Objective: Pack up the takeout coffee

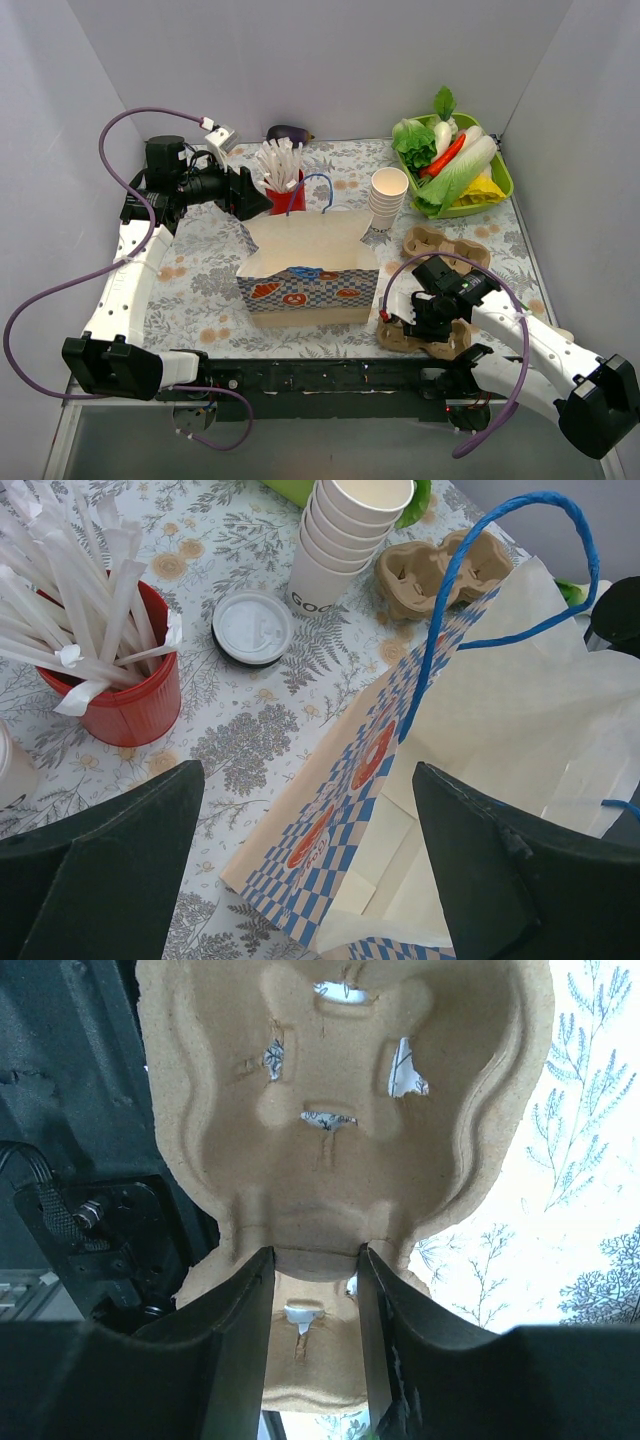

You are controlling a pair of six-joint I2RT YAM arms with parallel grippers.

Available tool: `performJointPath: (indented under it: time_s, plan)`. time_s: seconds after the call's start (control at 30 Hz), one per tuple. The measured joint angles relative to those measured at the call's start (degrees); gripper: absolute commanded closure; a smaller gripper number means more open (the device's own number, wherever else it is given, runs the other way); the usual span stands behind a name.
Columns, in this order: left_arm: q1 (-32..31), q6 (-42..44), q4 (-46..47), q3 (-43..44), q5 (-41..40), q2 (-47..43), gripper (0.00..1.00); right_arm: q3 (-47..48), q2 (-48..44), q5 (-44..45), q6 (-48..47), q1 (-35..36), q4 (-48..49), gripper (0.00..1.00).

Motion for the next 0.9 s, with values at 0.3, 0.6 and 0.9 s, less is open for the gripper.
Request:
performJointPath:
  time_s: [0.3,0.6,0.9]
  plan:
    - [0.00,0.15,-0.07,0.04,0.02,0.02,0.13,6.93,-2.10,1.99,2.27,0.00,-5.88,0.72]
    - [0.17,0.63,-0.79,5.38,0.02,1.90,0.14,31.43,-5.03,-0.57,5.81,0.00,-14.27,0.99]
    - [0.37,-2.32,2.58,16.09,1.88,5.14,0.13,54.77,1.95,3.04,9.75,0.00,-13.66,0.99]
